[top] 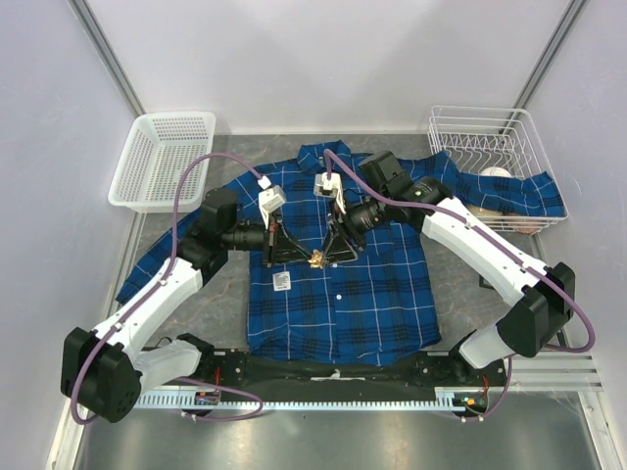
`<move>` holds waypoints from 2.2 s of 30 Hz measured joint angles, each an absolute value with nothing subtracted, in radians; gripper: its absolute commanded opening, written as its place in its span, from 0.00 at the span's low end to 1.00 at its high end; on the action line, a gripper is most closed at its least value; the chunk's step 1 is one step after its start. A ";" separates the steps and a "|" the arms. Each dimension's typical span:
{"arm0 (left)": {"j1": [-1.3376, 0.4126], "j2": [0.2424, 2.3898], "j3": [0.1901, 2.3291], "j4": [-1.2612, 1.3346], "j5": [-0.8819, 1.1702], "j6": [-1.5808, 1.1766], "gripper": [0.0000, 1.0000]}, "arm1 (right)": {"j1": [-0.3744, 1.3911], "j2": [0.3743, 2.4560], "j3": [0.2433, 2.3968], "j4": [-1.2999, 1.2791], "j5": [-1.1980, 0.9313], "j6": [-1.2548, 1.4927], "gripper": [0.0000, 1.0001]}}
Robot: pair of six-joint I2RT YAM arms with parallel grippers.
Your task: Pin the brooch onto the clothing
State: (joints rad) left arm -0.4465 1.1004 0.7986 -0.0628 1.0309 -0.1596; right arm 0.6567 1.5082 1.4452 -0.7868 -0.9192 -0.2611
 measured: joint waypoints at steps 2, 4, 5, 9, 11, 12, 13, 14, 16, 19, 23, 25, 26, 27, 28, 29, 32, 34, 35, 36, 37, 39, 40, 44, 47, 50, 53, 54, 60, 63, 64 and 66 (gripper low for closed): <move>-0.428 1.102 0.788 -0.055 1.030 -0.176 0.02 | 0.657 1.508 1.445 -0.788 -0.920 -0.257 0.76; -0.416 1.104 0.784 -0.041 1.029 -0.193 0.02 | 0.657 1.509 1.445 -0.785 -0.920 -0.254 0.83; -0.415 1.105 0.784 -0.032 1.029 -0.202 0.02 | 0.657 1.509 1.445 -0.783 -0.920 -0.249 0.83; -0.414 1.111 0.784 0.009 1.028 -0.252 0.02 | 0.662 1.519 1.445 -0.749 -0.887 -0.210 0.82; -0.414 1.118 0.784 0.028 1.028 -0.284 0.02 | 0.666 1.527 1.445 -0.718 -0.860 -0.176 0.81; -0.414 1.121 0.784 0.035 1.027 -0.295 0.02 | 0.666 1.531 1.445 -0.705 -0.854 -0.165 0.80; -0.414 1.123 0.783 0.042 1.027 -0.307 0.02 | 0.667 1.537 1.445 -0.691 -0.849 -0.150 0.79; -0.414 1.124 0.783 0.050 1.026 -0.318 0.02 | 0.669 1.542 1.445 -0.681 -0.844 -0.137 0.77; -0.414 1.124 0.783 0.063 1.024 -0.334 0.02 | 0.670 1.551 1.445 -0.666 -0.839 -0.118 0.71; -0.414 1.124 0.782 0.078 1.023 -0.358 0.02 | 0.675 1.557 1.445 -0.653 -0.835 -0.100 0.63; -0.414 1.124 0.782 0.092 1.022 -0.379 0.02 | 0.682 1.557 1.445 -0.643 -0.830 -0.096 0.50; -0.414 1.124 0.782 0.094 1.022 -0.385 0.02 | 0.683 1.557 1.445 -0.643 -0.828 -0.094 0.43; -0.414 1.124 0.782 0.096 1.022 -0.386 0.02 | 0.683 1.557 1.445 -0.643 -0.827 -0.093 0.42; -0.414 1.124 0.782 0.097 1.022 -0.387 0.02 | 0.683 1.557 1.445 -0.643 -0.824 -0.093 0.40; -0.413 1.124 0.782 0.099 1.021 -0.387 0.02 | 0.683 1.557 1.445 -0.644 -0.824 -0.093 0.39; -0.410 1.124 0.782 0.100 1.018 -0.387 0.02 | 0.684 1.557 1.445 -0.644 -0.823 -0.093 0.38; -0.402 1.124 0.782 0.100 1.014 -0.388 0.02 | 0.685 1.557 1.444 -0.645 -0.815 -0.102 0.36; -0.399 1.124 0.782 0.099 1.013 -0.387 0.02 | 0.685 1.557 1.441 -0.648 -0.810 -0.110 0.35; -0.398 1.124 0.782 0.099 1.013 -0.387 0.02 | 0.685 1.557 1.440 -0.648 -0.810 -0.113 0.35; -0.398 1.125 0.782 0.099 1.013 -0.387 0.02 | 0.685 1.557 1.440 -0.651 -0.810 -0.118 0.35; -0.398 1.125 0.782 0.099 1.013 -0.387 0.02 | 0.685 1.557 1.440 -0.655 -0.810 -0.124 0.35; -0.398 1.126 0.781 0.098 1.013 -0.387 0.02 | 0.685 1.557 1.440 -0.659 -0.810 -0.133 0.35; -0.398 1.126 0.780 0.098 1.013 -0.387 0.02 | 0.685 1.557 1.440 -0.661 -0.811 -0.138 0.35; -0.399 1.126 0.778 0.088 1.013 -0.385 0.02 | 0.683 1.557 1.441 -0.679 -0.813 -0.163 0.35; -0.398 1.126 0.778 0.081 1.013 -0.381 0.02 | 0.670 1.557 1.452 -0.711 -0.822 -0.183 0.41; -0.398 1.126 0.778 0.078 1.015 -0.379 0.02 | 0.640 1.557 1.477 -0.757 -0.826 -0.208 0.54; -0.398 1.127 0.778 0.076 1.015 -0.376 0.02 | 0.618 1.557 1.499 -0.783 -0.835 -0.228 0.63; -0.398 1.127 0.778 0.076 1.015 -0.376 0.02 | 0.616 1.557 1.504 -0.788 -0.839 -0.234 0.66; -0.398 1.137 0.778 0.076 1.016 -0.373 0.02 | 0.622 1.557 1.508 -0.805 -0.863 -0.240 0.71; -0.398 1.141 0.778 0.076 1.016 -0.373 0.02 | 0.637 1.557 1.509 -0.797 -0.849 -0.215 0.69; -0.398 1.143 0.778 0.076 1.016 -0.374 0.02 | 0.643 1.557 1.509 -0.791 -0.839 -0.206 0.68; -0.398 1.146 0.778 0.076 1.015 -0.374 0.02 | 0.664 1.557 1.509 -0.765 -0.806 -0.179 0.67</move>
